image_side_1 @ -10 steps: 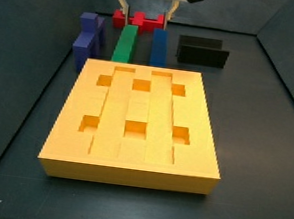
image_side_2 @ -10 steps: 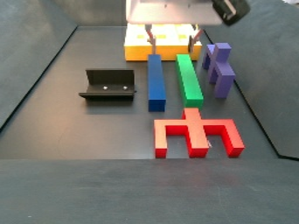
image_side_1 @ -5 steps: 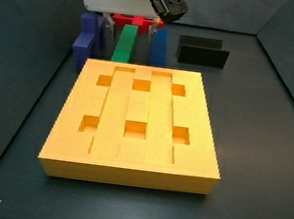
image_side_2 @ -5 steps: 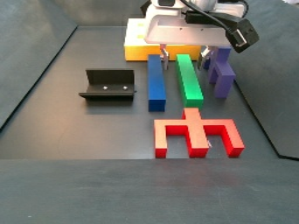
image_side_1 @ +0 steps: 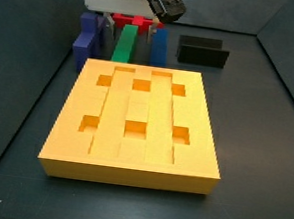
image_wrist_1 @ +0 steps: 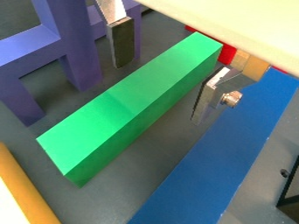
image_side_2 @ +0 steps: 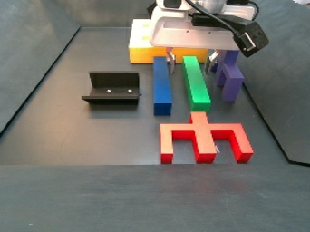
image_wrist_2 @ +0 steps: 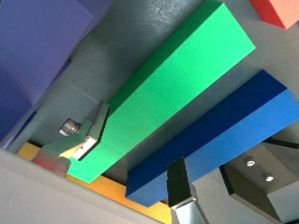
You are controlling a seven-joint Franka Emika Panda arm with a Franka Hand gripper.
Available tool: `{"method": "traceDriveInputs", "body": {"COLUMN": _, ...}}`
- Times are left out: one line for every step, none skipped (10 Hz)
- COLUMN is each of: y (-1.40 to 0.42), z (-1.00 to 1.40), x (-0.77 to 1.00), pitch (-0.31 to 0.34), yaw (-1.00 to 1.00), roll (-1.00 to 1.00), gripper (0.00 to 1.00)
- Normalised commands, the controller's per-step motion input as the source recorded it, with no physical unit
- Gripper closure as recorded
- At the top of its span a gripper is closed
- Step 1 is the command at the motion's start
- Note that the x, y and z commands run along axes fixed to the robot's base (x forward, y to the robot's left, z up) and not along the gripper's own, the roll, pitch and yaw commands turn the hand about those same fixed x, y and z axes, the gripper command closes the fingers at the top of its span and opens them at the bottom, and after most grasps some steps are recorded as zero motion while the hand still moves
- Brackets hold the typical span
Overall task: Pick up the green object. Move up. Move to above the board. Insert the green object.
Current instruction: Pick up the green object.
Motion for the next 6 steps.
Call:
{"method": "traceDriveInputs", "body": {"y": 0.15, "z": -0.05, "x": -0.01, "pitch": 0.000, "yaw": -0.05, "roll": 0.01, "gripper": 0.00}}
{"method": "traceDriveInputs", "body": {"y": 0.14, "z": -0.10, "x": -0.03, "pitch": 0.000, "yaw": -0.02, "roll": 0.03, "gripper": 0.00}}
{"method": "traceDriveInputs", "body": {"y": 0.16, "z": -0.15, "x": -0.01, "pitch": 0.000, "yaw": -0.02, "roll": 0.04, "gripper": 0.00}}
{"method": "traceDriveInputs", "body": {"y": 0.14, "z": -0.15, "x": -0.01, "pitch": 0.000, "yaw": -0.02, "roll": 0.04, "gripper": 0.00}}
{"method": "traceDriveInputs", "body": {"y": 0.09, "z": -0.20, "x": -0.04, "pitch": 0.000, "yaw": -0.01, "roll": 0.05, "gripper": 0.00}}
{"method": "traceDriveInputs", "body": {"y": 0.00, "z": -0.17, "x": -0.05, "pitch": 0.000, "yaw": 0.00, "roll": 0.05, "gripper": 0.00}}
